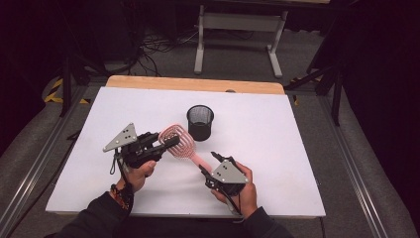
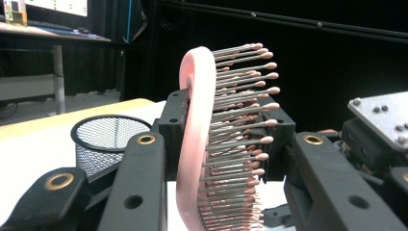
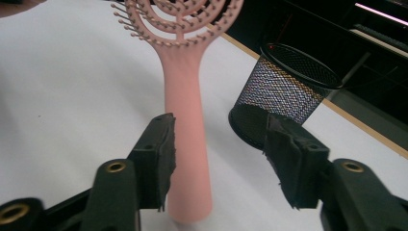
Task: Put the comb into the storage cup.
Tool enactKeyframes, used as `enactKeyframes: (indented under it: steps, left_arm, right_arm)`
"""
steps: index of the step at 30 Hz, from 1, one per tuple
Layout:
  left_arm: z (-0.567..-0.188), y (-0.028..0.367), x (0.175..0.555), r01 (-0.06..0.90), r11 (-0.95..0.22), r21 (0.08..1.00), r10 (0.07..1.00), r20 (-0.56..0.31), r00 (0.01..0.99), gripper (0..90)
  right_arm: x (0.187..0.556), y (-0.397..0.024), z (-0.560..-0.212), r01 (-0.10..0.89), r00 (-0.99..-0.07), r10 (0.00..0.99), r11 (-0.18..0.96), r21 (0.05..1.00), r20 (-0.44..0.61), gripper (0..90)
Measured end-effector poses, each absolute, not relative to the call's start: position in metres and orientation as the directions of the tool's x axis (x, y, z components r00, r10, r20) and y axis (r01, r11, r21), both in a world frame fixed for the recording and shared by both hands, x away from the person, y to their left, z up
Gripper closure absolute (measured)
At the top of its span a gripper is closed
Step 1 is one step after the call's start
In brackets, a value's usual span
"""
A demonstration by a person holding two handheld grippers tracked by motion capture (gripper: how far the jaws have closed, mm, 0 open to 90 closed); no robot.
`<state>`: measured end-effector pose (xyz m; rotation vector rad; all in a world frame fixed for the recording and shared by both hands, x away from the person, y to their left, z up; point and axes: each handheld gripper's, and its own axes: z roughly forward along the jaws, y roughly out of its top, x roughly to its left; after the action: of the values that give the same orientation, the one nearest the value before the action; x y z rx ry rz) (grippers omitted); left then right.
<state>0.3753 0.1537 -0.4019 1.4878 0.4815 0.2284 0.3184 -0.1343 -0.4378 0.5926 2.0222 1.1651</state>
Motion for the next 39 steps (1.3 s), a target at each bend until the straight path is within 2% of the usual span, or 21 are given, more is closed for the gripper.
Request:
enactKeyframes:
  steps: [6,10,23,39]
  left_arm:
    - [-0.398,0.159,0.372,0.099,0.052,0.994,0.459,-0.112,0.881,63.4]
    - [-0.396,0.164,0.372,0.096,0.056,0.994,0.468,-0.112,0.877,63.4]
    - [-0.392,0.175,0.372,0.075,0.052,0.996,0.492,-0.091,0.866,63.4]
    - [-0.382,0.183,0.368,0.029,0.002,1.0,0.524,-0.026,0.852,63.4]
  right_arm:
    - [0.316,-0.158,-0.429,0.009,-0.633,0.699,0.437,0.9,-0.333,33.7]
    - [0.315,-0.173,-0.425,-0.015,-0.616,0.714,0.413,0.911,-0.333,29.8]
    - [0.309,-0.218,-0.428,-0.018,-0.527,0.762,0.433,0.901,-0.376,26.7]
    - [0.305,-0.252,-0.446,0.038,-0.493,0.799,0.415,0.909,-0.344,18.8]
